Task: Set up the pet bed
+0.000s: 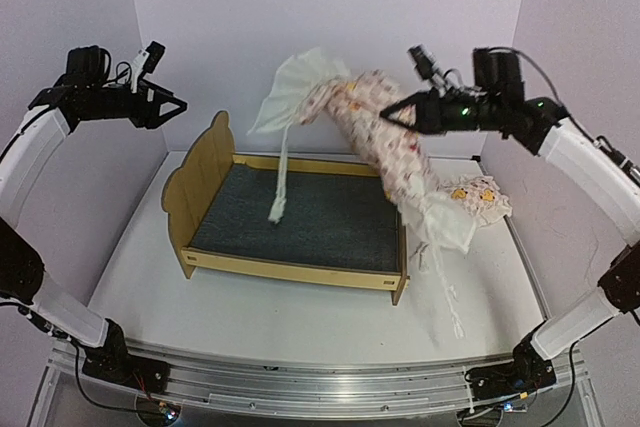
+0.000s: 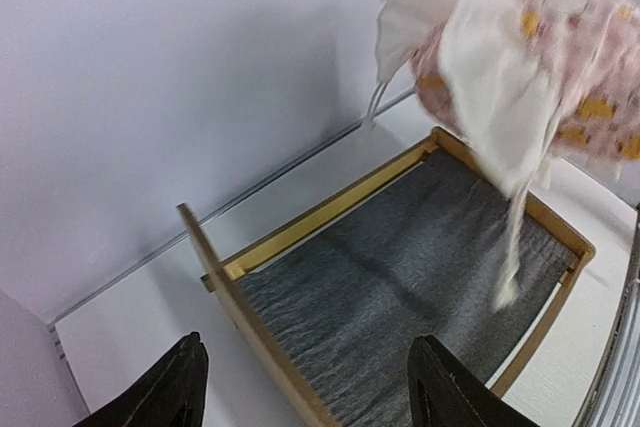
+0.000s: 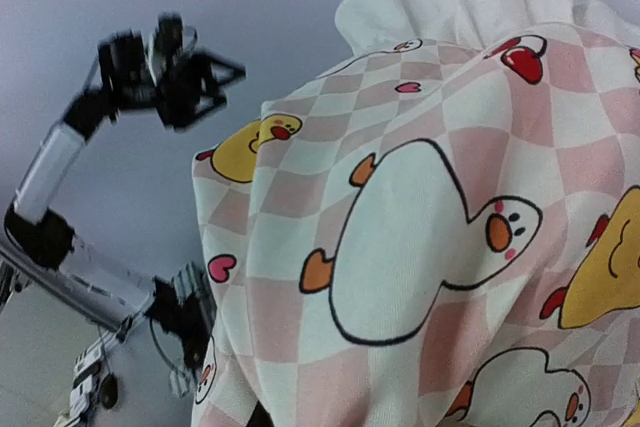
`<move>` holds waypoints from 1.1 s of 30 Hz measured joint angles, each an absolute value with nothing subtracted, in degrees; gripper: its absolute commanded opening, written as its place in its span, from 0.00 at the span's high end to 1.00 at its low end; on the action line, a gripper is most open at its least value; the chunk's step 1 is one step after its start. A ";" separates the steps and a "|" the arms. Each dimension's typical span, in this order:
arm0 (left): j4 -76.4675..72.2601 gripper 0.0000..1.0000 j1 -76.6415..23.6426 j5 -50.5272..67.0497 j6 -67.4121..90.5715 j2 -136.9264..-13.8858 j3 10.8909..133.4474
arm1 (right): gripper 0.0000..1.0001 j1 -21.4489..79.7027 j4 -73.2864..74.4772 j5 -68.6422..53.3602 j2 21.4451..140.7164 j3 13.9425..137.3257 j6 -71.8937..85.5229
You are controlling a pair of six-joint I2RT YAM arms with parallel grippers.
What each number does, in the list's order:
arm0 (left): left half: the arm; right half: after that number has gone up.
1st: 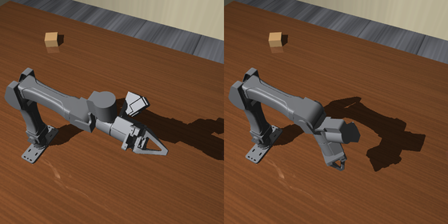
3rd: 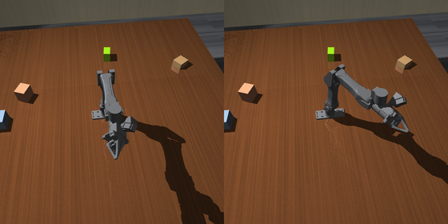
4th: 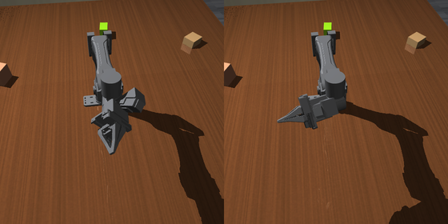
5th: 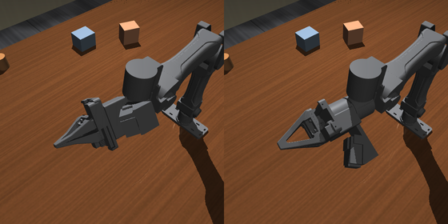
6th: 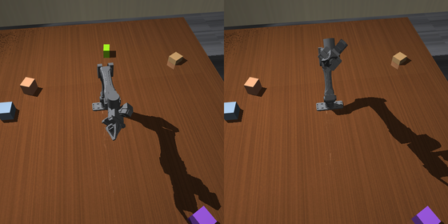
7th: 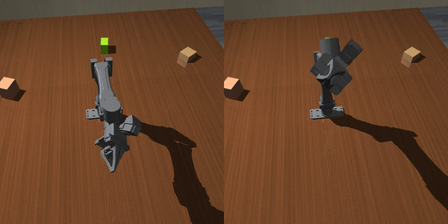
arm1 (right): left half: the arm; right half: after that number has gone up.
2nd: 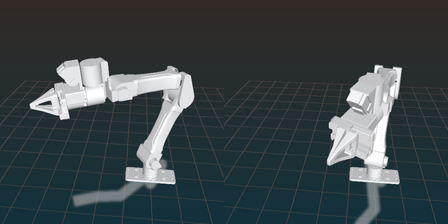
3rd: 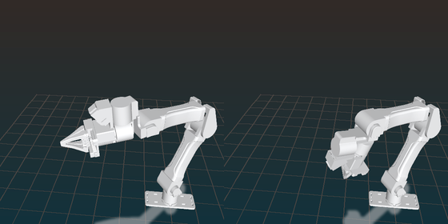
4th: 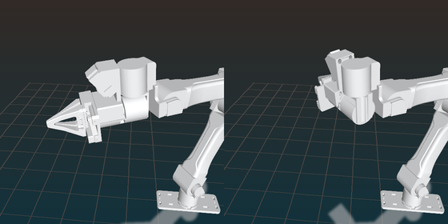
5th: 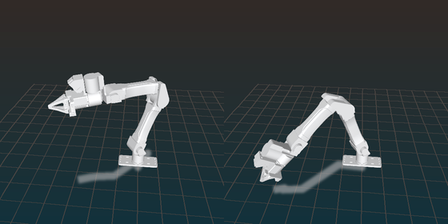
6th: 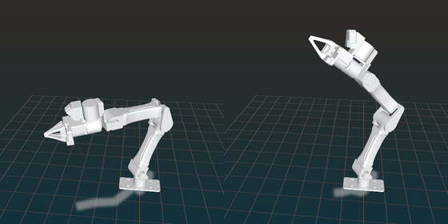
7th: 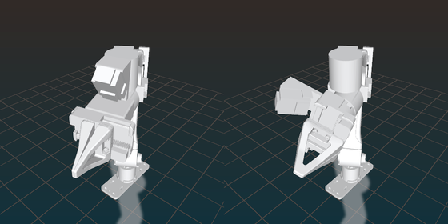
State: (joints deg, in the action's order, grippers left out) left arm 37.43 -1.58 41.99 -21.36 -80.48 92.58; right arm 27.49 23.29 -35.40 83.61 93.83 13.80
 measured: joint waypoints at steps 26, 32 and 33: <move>48.97 0.21 -44.55 18.14 -53.64 -82.33 68.00 | 0.11 31.93 53.81 10.89 103.60 111.65 12.33; 42.35 0.27 -44.78 14.75 -56.83 -85.59 64.25 | 0.18 31.73 51.76 13.25 125.62 128.56 9.47; 41.14 0.29 -44.80 14.53 -57.09 -85.93 63.77 | 0.22 31.50 51.14 13.16 127.83 129.91 9.04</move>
State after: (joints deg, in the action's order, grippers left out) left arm 41.14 -44.80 14.53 -57.09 -85.93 63.77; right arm 31.50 51.14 13.16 127.83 129.91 9.04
